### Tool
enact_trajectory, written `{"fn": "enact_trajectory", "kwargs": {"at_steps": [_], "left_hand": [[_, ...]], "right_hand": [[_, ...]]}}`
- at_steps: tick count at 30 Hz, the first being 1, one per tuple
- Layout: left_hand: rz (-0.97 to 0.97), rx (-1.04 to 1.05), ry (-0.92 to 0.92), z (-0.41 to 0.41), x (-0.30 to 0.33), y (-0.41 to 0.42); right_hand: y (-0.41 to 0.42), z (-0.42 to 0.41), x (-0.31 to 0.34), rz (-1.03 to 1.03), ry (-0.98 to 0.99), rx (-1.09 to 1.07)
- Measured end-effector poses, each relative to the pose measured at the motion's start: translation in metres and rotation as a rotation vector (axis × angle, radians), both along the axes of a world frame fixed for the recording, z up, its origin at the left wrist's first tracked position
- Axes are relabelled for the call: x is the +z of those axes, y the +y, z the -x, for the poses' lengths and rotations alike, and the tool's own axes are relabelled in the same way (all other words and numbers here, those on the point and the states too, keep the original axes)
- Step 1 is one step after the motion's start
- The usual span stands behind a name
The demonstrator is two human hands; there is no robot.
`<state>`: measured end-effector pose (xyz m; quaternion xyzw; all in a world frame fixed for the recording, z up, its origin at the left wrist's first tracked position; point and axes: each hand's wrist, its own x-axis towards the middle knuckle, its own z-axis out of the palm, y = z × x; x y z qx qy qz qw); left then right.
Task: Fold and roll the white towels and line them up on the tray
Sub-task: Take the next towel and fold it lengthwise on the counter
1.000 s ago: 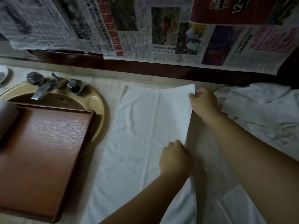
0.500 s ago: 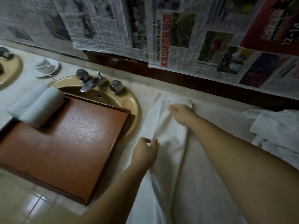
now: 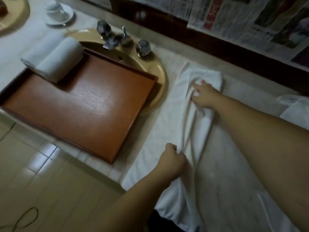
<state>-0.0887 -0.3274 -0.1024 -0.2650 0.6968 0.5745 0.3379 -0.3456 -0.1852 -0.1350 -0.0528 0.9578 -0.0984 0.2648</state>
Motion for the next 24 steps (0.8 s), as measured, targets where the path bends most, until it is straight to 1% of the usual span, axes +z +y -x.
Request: {"fn": "enact_trajectory", "kwargs": {"at_steps": [2,4,6,7,8,9,11,12,13,16,17,18,20,21,22,24], "left_hand": [[-0.010,0.002,0.001,-0.010,0.013,-0.011],[0.050,-0.098,0.117,-0.027,0.025,-0.025],[0.054,-0.142,0.236,-0.050,0.035,-0.042],[0.041,-0.137,0.246,-0.062,0.036,-0.052],[0.072,-0.134,0.240,-0.075,0.033,-0.062],[0.144,-0.136,0.237,-0.086,0.027,-0.072],[0.334,-0.172,0.174,-0.107,0.007,-0.090],[0.386,-0.182,0.147,-0.115,-0.001,-0.096],[0.388,-0.174,0.147,-0.122,-0.004,-0.100],[0.218,-0.115,0.243,-0.130,0.006,-0.101],[0.202,-0.136,0.267,-0.131,0.008,-0.100],[0.232,-0.182,0.277,-0.132,0.006,-0.101],[0.377,-0.339,0.262,-0.134,-0.003,-0.103],[0.432,-0.386,0.249,-0.136,-0.009,-0.105],[0.447,-0.386,0.238,-0.137,-0.011,-0.106],[0.389,-0.332,0.251,-0.140,-0.008,-0.110]], "right_hand": [[0.000,-0.001,0.001,-0.002,0.010,-0.002],[0.000,-0.002,0.002,-0.012,0.020,0.006],[0.000,-0.003,0.002,-0.008,0.024,0.004],[0.000,-0.003,0.001,-0.002,0.027,-0.001],[0.000,-0.003,0.000,0.004,0.030,-0.006],[0.001,-0.004,-0.001,0.010,0.033,-0.013],[0.001,-0.005,-0.001,0.023,0.034,-0.029],[0.000,-0.006,0.000,0.028,0.032,-0.032],[-0.001,-0.006,0.001,0.028,0.030,-0.027],[-0.001,-0.005,0.002,0.018,0.023,-0.010],[0.000,-0.006,0.002,0.015,0.021,-0.005],[0.000,-0.006,0.002,0.016,0.023,0.005],[0.001,-0.005,0.001,0.016,0.025,0.022],[0.001,-0.005,0.001,0.010,0.022,0.029],[0.001,-0.005,0.000,0.002,0.022,0.037],[0.002,-0.003,-0.001,-0.009,0.029,0.055]]}}
